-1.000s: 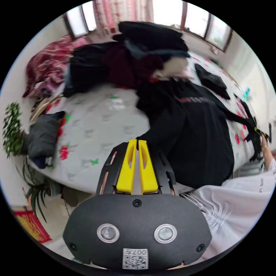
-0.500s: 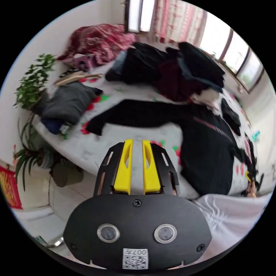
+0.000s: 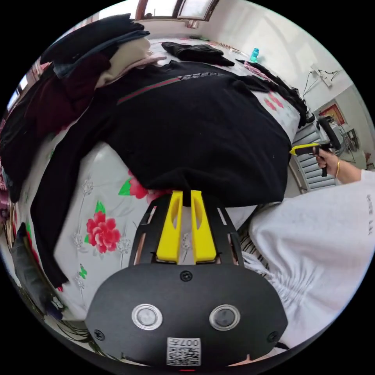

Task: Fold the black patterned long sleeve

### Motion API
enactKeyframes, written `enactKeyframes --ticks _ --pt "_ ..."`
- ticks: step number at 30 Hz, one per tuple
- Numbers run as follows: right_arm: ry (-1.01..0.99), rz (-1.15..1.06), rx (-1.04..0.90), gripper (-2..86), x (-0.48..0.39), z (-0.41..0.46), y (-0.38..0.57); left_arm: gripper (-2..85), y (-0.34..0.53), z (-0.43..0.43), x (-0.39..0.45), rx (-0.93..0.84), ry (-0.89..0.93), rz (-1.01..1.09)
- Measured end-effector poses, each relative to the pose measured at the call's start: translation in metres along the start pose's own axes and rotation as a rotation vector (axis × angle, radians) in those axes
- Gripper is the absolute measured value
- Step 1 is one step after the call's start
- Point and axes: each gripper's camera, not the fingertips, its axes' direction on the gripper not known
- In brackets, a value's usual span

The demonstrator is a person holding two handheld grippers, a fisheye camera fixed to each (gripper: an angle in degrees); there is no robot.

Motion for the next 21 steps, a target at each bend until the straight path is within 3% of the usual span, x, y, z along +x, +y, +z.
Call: enactKeyframes --ticks 3,6,11,14,17,21 --pt "-0.025 -0.048 -0.033 1.7 -0.006 -0.007 -0.008 3.2 -0.01 -0.03 -0.024 0.083 0.317 -0.176" --pt "-0.098 -0.087 0.044 0.8 -0.005 -0.024 -0.008 6.4 -0.018 -0.05 -0.025 0.235 0.446 -0.206" --pt "-0.127 -0.095 0.019 1.4 0.001 -0.014 -0.014 8.9 -0.013 -0.033 0.011 0.174 0.359 -0.147" --pt "-0.088 -0.13 0.013 1.9 0.0 -0.011 -0.007 8.3 0.041 -0.047 0.013 0.29 0.268 -0.228" --pt "-0.061 -0.155 0.028 2.2 0.004 -0.013 0.006 8.2 0.108 -0.067 0.001 0.363 0.064 -0.355" --pt "-0.099 -0.159 0.024 2.3 0.017 -0.006 0.013 9.9 0.153 -0.055 -0.021 0.224 -0.05 -0.387"
